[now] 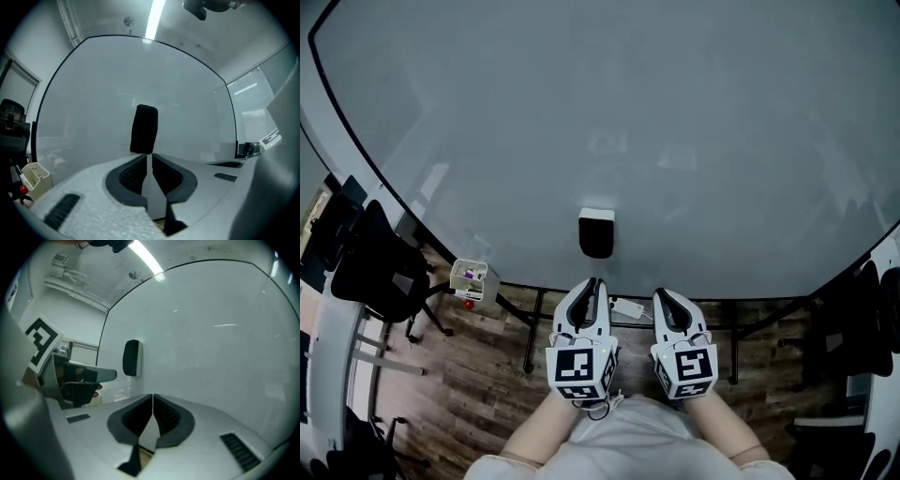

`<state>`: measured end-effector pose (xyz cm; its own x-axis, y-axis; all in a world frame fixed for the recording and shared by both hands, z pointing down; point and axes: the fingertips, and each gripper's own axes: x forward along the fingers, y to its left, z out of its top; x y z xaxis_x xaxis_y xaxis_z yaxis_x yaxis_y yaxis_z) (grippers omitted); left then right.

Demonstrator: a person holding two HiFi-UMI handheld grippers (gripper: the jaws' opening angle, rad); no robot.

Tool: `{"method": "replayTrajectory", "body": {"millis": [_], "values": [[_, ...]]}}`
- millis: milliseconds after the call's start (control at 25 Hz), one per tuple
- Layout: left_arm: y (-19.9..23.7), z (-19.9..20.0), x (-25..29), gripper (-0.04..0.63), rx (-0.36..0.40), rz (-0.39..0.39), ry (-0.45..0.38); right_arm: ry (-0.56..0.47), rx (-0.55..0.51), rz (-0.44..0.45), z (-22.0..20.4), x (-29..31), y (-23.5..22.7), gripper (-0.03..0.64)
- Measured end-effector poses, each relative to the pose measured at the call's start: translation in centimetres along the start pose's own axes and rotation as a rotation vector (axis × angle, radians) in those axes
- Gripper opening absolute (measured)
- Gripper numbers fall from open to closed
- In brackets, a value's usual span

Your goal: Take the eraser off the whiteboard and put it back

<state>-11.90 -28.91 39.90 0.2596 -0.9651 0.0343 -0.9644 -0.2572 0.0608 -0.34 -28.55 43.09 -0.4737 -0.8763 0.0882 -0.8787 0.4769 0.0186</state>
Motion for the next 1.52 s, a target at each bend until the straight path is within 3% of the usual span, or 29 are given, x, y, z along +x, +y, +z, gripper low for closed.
{"method": "replayTrajectory", "body": {"millis": [40, 120, 200, 400, 560, 800, 1080, 1520], "values": [[0.0, 0.3, 0.4, 0.029, -0.006, -0.02, 0.0, 0.0, 0.003, -0.014, 0.2, 0.1, -0.1, 0.028], [0.0, 1.0, 1.1, 0.158, -0.008, -0.059, 0.001, 0.002, 0.006, -0.038, 0.4, 0.4, -0.2, 0.029], [0.2, 1.5, 1.7, 0.174, -0.001, -0.077, 0.0, 0.005, 0.012, -0.057, 0.6, 0.6, -0.1, 0.028], [0.8, 3.4, 3.5, 0.289, 0.036, -0.063, -0.029, 0.011, 0.011, -0.083, 0.8, 0.9, 0.0, 0.028], [0.9, 5.3, 4.8, 0.296, 0.049, -0.068, -0.072, 0.032, -0.008, -0.102, 0.7, 0.9, -0.2, 0.029], [1.1, 5.3, 6.4, 0.295, 0.065, -0.068, -0.052, 0.047, -0.026, -0.111, 1.0, 1.4, -0.7, 0.029], [1.6, 5.2, 6.9, 0.273, 0.12, 0.02, -0.06, 0.073, -0.031, -0.108, 0.4, 1.6, -1.2, 0.029], [1.4, 5.2, 6.7, 0.255, 0.107, 0.009, -0.06, 0.088, -0.04, -0.087, 0.2, 1.4, -0.8, 0.029]]}}
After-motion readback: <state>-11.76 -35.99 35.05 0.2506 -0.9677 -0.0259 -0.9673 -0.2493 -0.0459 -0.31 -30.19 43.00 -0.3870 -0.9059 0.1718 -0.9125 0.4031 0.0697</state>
